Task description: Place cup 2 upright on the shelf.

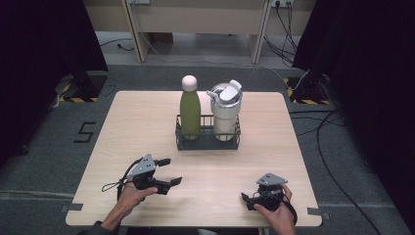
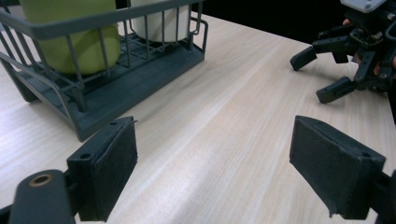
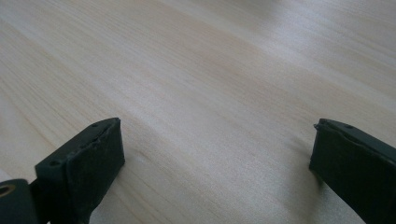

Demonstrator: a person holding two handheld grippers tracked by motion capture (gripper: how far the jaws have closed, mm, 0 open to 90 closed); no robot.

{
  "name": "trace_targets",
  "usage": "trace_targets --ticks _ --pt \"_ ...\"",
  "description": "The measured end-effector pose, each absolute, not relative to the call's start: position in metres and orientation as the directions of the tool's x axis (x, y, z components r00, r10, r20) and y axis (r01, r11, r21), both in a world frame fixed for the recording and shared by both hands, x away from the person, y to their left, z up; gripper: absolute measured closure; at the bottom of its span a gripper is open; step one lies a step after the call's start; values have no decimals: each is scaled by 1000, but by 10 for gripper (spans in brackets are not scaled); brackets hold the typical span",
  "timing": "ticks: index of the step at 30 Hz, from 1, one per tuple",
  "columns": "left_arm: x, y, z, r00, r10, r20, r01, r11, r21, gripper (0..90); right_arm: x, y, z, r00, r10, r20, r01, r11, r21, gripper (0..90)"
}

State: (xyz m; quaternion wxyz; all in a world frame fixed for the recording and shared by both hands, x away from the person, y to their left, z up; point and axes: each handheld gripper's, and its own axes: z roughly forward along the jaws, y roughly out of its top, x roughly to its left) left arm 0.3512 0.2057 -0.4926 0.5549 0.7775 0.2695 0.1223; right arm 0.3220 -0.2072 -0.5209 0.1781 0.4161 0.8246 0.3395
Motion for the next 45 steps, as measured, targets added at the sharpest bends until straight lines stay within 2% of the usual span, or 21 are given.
trace_targets --ticks 23,29,45 --pt "326 206 -508 843 532 -78 285 -319 904 149 322 -207 -521 -589 808 -12 566 423 708 32" --pt "320 208 -513 847 525 -88 310 -351 884 150 322 -207 -521 -589 808 -12 566 423 708 32" --pt "304 214 -522 828 560 -42 357 -466 810 150 322 -207 -521 -589 808 -13 565 424 708 33"
